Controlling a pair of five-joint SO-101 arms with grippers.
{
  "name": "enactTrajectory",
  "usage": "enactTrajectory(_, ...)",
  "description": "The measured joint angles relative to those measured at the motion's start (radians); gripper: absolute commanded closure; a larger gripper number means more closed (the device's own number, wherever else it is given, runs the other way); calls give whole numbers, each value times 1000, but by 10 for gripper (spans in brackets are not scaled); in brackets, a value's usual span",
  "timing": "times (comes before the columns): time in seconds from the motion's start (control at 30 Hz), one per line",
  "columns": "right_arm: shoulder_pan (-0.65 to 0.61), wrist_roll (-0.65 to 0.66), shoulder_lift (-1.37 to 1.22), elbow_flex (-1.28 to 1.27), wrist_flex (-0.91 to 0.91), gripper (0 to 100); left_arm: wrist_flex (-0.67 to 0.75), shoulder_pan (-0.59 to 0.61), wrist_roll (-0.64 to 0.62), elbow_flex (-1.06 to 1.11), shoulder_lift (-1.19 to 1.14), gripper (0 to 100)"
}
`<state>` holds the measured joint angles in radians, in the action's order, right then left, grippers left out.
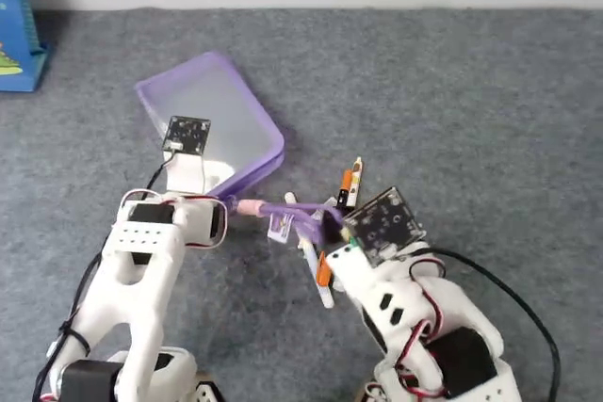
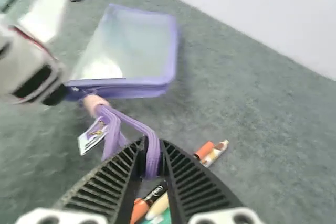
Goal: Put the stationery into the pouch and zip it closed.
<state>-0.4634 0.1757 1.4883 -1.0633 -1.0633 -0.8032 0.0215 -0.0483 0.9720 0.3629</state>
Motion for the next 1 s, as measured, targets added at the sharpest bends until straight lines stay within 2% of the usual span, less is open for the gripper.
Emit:
enactTrajectory(0.33, 173, 20, -51, -91, 176, 991, 0, 14, 0, -12, 0, 988)
enactTrajectory(0.6, 284, 20, -331, -84, 344, 991, 0, 14, 0, -12, 0, 988)
enactTrajectory(1.0, 457, -9, -775, 135, 373, 991, 0, 18, 0, -12, 0, 988)
